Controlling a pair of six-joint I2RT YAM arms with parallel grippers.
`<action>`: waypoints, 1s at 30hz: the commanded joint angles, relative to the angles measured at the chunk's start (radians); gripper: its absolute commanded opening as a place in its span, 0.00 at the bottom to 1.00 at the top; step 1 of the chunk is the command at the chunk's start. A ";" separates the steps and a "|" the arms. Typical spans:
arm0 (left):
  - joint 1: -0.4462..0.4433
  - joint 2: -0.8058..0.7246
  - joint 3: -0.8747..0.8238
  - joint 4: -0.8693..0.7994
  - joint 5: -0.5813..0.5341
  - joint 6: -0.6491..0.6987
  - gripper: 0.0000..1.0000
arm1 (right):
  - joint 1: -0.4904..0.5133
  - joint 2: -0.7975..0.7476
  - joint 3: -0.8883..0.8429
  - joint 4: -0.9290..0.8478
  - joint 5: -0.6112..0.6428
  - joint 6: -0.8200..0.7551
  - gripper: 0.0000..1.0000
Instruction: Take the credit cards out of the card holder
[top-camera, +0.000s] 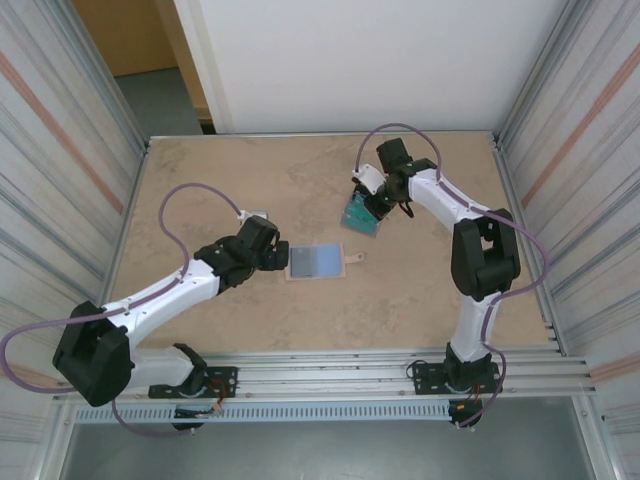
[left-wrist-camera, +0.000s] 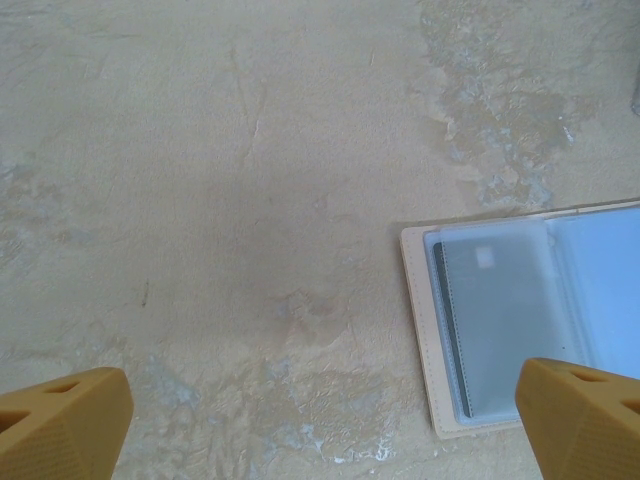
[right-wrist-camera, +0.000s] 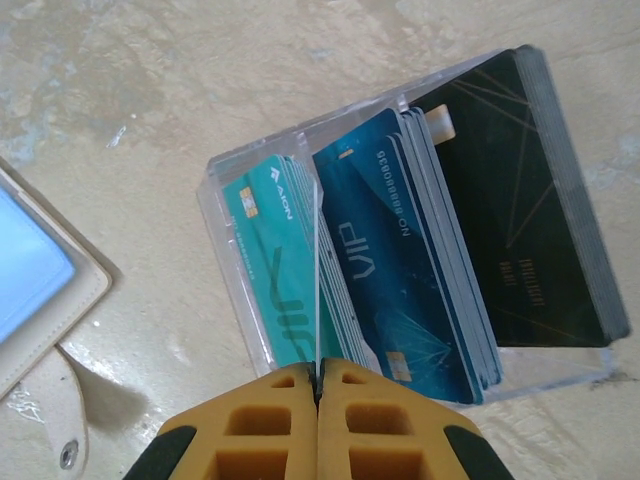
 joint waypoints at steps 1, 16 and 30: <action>0.011 -0.018 -0.005 -0.016 0.000 -0.024 0.99 | -0.005 0.027 0.030 -0.037 -0.045 -0.023 0.06; 0.012 0.009 0.004 -0.013 0.011 -0.028 0.99 | -0.004 0.074 0.047 -0.085 -0.082 -0.044 0.12; 0.025 -0.004 -0.005 -0.012 0.009 -0.059 0.99 | 0.022 -0.085 0.015 -0.045 -0.023 0.134 0.34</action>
